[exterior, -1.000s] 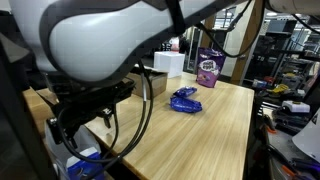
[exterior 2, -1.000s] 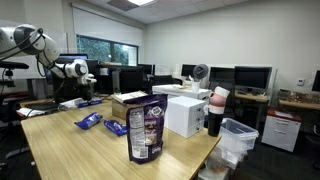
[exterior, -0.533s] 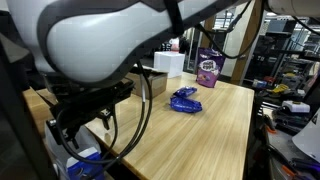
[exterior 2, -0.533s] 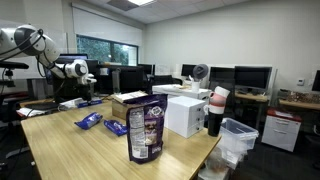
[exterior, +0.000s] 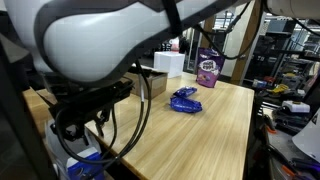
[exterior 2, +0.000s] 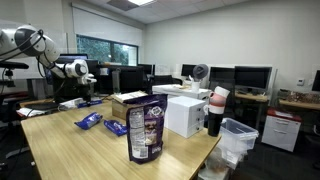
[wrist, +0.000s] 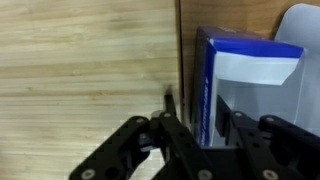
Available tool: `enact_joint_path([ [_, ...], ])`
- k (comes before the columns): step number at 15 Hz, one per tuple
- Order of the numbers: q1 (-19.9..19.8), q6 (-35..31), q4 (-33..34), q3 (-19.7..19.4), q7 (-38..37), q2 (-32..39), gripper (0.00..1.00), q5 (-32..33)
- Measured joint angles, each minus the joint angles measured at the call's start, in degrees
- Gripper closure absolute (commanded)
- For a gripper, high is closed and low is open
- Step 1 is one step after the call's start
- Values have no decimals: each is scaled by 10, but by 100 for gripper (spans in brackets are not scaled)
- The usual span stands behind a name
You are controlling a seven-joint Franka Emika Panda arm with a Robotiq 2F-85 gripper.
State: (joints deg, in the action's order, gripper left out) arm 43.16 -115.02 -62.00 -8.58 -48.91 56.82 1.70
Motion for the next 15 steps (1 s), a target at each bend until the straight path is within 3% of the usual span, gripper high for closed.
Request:
enact_joint_path([
  [4, 1, 7, 5, 0, 0, 1, 97, 0],
  [5, 3, 7, 5, 0, 0, 2, 94, 0],
  [15, 4, 27, 11, 0, 0, 4, 94, -1],
])
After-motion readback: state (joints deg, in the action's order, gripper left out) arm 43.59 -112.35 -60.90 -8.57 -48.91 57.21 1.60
